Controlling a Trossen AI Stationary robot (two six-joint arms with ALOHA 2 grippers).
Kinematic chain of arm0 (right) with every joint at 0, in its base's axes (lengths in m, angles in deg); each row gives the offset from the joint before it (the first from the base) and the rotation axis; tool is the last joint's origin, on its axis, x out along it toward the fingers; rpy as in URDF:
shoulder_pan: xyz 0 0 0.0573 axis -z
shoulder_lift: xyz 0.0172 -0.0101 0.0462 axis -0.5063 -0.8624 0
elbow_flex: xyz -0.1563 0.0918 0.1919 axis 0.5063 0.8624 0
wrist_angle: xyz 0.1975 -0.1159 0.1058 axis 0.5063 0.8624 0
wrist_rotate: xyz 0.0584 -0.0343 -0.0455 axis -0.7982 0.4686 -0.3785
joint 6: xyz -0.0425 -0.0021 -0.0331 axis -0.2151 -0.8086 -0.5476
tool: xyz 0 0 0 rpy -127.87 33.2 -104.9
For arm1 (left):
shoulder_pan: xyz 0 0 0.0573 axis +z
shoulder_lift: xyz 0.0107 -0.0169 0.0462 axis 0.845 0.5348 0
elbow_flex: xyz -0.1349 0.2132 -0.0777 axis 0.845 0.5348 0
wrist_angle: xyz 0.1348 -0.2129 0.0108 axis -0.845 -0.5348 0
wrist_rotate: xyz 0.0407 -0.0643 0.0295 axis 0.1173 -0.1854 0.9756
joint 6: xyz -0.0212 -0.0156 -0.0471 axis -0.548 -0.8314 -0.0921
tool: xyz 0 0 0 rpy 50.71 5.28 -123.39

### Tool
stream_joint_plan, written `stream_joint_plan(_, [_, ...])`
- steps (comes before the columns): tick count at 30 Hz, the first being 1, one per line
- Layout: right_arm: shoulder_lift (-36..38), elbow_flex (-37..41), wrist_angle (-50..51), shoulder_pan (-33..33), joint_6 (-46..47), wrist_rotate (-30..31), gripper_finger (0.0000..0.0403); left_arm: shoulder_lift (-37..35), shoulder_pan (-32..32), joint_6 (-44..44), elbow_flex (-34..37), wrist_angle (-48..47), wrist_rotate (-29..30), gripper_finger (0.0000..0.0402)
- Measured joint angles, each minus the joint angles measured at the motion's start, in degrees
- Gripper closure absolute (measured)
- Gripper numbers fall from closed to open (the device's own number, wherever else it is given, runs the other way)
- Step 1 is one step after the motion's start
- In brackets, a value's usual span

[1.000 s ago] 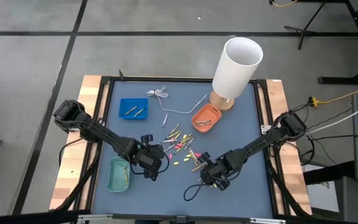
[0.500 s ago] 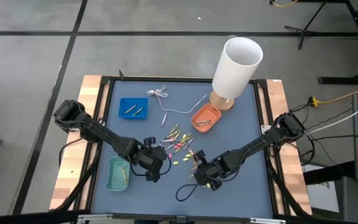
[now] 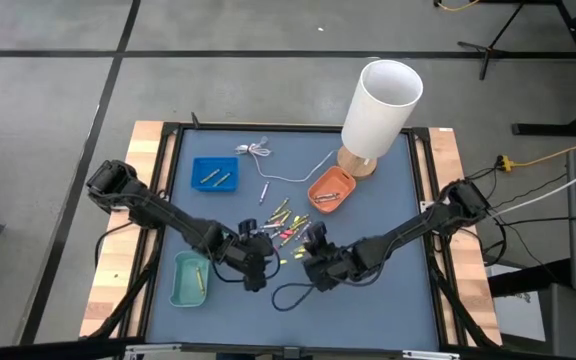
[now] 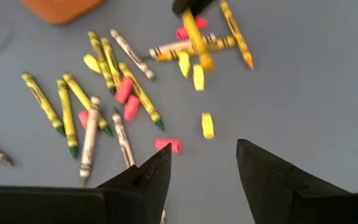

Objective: Sort crayons
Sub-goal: Put the yellow crayon into the green bin

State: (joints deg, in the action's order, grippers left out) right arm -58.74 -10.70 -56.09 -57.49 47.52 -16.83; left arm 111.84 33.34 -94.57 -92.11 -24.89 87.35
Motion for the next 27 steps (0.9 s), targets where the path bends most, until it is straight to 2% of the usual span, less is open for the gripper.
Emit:
stream_joint_plan(9, [0.01,-0.02,-10.33,2.51,-4.21,-0.43,0.0384,0.00,2.59,0.01,0.00,4.81,0.44,0.0236])
stream_joint_plan(27, [0.07,-0.04,-16.26,2.74,-4.11,-0.43,0.0384,0.00,4.60,-0.50,0.00,6.77,-0.02,0.0237])
